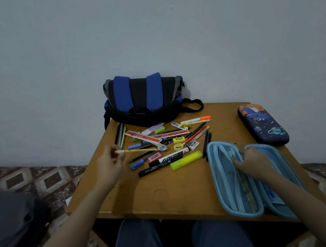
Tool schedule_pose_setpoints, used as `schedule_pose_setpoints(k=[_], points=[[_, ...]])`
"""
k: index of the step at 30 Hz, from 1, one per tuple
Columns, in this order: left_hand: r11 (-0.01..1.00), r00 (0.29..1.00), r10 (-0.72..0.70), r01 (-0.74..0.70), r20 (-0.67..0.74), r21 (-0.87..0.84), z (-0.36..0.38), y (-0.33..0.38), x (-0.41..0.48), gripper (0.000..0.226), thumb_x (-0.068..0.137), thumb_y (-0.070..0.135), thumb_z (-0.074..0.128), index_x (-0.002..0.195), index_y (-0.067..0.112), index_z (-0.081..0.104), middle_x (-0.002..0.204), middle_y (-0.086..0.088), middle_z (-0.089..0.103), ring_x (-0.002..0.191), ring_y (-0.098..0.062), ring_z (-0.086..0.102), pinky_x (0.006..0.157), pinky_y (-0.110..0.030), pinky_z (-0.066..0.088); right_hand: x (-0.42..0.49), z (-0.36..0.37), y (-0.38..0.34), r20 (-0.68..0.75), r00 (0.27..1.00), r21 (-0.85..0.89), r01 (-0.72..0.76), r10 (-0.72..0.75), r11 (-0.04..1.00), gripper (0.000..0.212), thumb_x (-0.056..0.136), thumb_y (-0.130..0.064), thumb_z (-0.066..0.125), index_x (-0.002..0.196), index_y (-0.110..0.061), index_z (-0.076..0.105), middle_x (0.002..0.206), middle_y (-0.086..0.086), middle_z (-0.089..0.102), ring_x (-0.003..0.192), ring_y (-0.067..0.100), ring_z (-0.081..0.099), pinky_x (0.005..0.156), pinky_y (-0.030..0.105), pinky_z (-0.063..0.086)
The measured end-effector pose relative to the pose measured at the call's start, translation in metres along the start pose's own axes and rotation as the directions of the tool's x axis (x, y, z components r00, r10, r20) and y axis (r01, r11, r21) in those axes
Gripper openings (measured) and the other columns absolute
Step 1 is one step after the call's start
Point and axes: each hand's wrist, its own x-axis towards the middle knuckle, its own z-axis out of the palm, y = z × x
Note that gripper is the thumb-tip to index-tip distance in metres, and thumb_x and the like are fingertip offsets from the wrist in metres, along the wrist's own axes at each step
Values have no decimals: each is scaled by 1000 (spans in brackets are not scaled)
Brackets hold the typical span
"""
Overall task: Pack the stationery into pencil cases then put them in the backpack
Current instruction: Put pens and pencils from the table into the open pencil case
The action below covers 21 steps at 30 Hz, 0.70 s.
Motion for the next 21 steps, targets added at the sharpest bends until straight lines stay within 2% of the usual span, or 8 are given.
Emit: schedule_pose_setpoints(k=[4,7,11,14,17,19,21], points=[[973,994,-40,16,-102,-232,1,23,3,7,92,9,55,96,13,51,88,-2,61,81,-10,61,79,-28,51,0,1,1,-5,1000,2,5,-5,1000,42,93,-33,51,119,-1,56,122,17,53,112,29,52,87,33,42],[932,988,-31,-26,-151,-362,6,37,7,11,91,7,55,98,15,52,87,1,60,88,-19,63,82,-36,54,0,0,1,-5,1000,6,-1,1,1000,43,93,-34,51,120,-2,56,122,17,52,112,29,51,86,33,42],[877,970,-58,-64,-237,-475,14,61,11,24,90,5,57,106,20,47,93,-13,61,89,-22,65,76,-25,56,-1,1,2,-1,1000,4,-5,5,1000,42,92,-36,51,118,-3,56,113,13,53,107,27,53,79,30,41],[821,978,-72,-55,-198,-568,29,83,9,22,89,4,58,105,15,49,86,-11,60,83,-18,66,72,-24,57,-2,0,3,-1,1000,26,-16,16,1000,41,91,-36,53,116,-4,57,109,13,54,102,26,54,72,27,36],[808,990,-65,-21,-125,-588,54,100,1,19,88,2,59,103,11,52,81,-7,60,80,-17,67,71,-25,58,-1,1,5,-5,1000,46,-10,10,999,40,91,-36,53,114,-4,59,107,12,55,98,26,55,69,26,35],[818,994,-76,17,-79,-575,71,106,-5,19,88,3,59,104,13,54,80,-6,61,79,-17,68,71,-27,58,-1,0,5,-6,1000,38,3,-2,999,39,91,-36,52,115,-6,58,109,12,55,100,25,55,70,27,36],[833,996,-75,39,-43,-553,86,111,-10,19,89,4,58,104,15,54,81,-7,61,77,-17,67,70,-25,57,-1,0,6,-5,1000,33,12,-12,999,42,92,-37,51,120,-6,56,116,13,54,107,26,53,78,30,39]])
